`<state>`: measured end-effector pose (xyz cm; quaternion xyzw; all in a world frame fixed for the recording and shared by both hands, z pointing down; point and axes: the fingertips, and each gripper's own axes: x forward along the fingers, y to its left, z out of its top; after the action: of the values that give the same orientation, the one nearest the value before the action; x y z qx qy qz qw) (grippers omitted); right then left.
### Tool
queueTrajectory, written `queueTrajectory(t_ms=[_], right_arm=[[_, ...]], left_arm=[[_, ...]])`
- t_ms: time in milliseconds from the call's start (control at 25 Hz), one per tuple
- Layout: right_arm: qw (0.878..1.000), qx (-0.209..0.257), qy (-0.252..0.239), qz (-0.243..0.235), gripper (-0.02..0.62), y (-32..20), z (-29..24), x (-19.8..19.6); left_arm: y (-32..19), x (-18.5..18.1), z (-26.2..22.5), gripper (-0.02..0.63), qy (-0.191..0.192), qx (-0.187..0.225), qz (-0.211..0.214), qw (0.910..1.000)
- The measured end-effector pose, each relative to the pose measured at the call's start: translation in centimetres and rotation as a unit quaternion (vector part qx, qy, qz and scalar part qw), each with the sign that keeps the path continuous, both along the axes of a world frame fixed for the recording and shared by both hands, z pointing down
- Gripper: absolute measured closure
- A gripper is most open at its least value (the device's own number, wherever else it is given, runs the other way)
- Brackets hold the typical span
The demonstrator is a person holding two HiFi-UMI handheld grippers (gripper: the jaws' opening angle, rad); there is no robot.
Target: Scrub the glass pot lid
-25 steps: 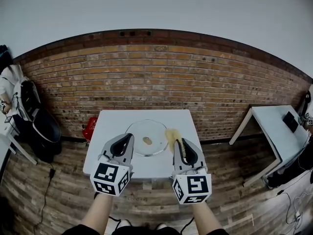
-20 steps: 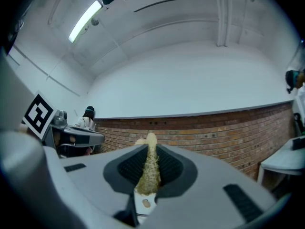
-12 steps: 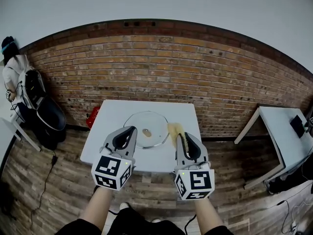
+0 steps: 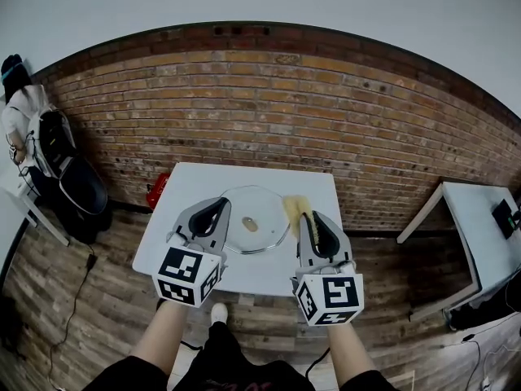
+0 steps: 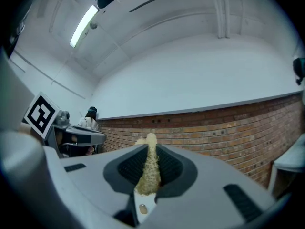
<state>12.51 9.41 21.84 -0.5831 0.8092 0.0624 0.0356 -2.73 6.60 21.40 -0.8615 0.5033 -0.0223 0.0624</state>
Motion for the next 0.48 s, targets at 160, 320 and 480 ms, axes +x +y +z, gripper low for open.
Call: queueTrajectory(t_ms=[160,320,480], right_arm=[[1.000,-0.002,0.004,0.008,0.537,-3.8,0.4,-0.7],[1.000,-0.008,0.003,0.017,0.537,-8.2,1.1,-1.6],[1.000,-0.009,0.005,0.029,0.537,-13.0,0.9,-2.9]], left_arm=[[-4.0,-0.8,0.4,0.596,0.004,-0.001,0.007,1.0000],[-8.7,-2.0,1.3,0.596,0.011,-0.008,0.010,0.9999],[-13.7,-3.8,1.7,0.595,0.017,-0.014,0.017,0.9996]])
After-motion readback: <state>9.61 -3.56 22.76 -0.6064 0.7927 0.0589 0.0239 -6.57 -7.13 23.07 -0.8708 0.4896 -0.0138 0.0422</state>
